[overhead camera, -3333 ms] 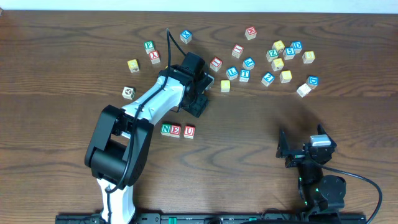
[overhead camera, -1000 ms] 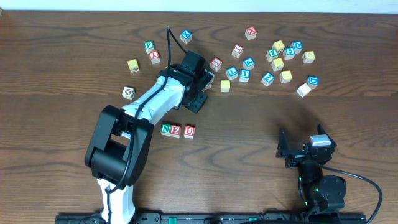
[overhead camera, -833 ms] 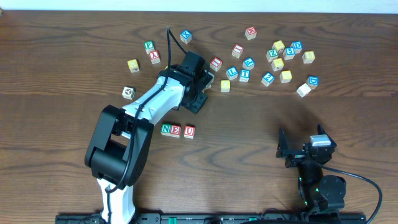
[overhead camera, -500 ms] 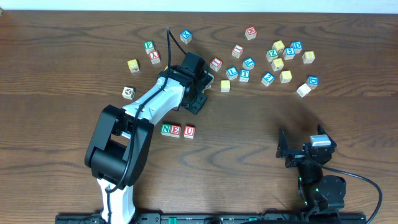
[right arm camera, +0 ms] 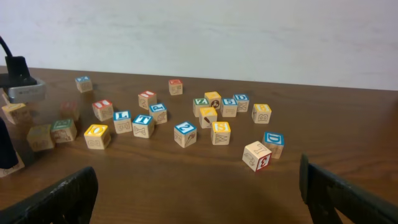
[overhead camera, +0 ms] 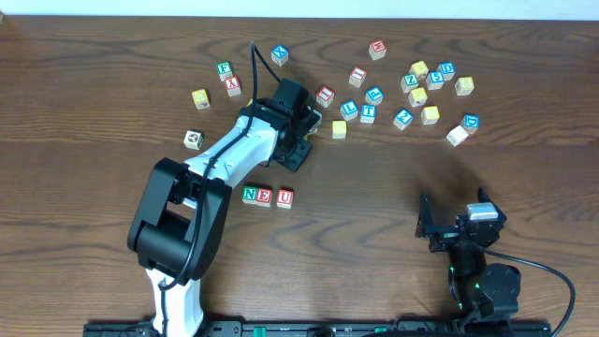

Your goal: Spell out NEURIPS

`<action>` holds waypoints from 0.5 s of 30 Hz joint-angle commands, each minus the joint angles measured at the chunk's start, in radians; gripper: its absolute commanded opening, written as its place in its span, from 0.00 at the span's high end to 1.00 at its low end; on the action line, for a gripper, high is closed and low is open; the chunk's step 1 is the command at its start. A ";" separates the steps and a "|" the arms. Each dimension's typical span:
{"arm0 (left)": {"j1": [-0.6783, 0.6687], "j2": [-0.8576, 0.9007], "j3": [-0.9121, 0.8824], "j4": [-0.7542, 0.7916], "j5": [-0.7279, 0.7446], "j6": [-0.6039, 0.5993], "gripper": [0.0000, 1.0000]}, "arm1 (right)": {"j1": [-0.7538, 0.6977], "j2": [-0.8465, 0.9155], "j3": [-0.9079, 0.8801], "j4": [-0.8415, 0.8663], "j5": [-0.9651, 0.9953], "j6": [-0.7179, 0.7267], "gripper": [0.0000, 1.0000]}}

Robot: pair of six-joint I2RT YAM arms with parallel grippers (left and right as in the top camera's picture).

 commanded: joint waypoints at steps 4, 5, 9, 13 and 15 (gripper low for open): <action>0.002 0.007 -0.021 0.001 -0.013 0.002 0.53 | -0.005 0.001 -0.001 -0.005 -0.002 0.007 0.01; 0.002 0.008 -0.023 0.001 -0.013 0.002 0.53 | -0.005 0.001 -0.001 -0.005 -0.002 0.007 0.01; 0.002 0.008 -0.025 0.006 -0.013 0.002 0.53 | -0.005 0.001 -0.001 -0.005 -0.002 0.007 0.01; 0.002 0.008 -0.025 0.014 -0.013 0.002 0.53 | -0.005 0.001 -0.001 -0.005 -0.002 0.007 0.01; 0.002 0.008 -0.025 0.015 -0.013 0.002 0.53 | -0.005 0.001 -0.001 -0.005 -0.002 0.007 0.01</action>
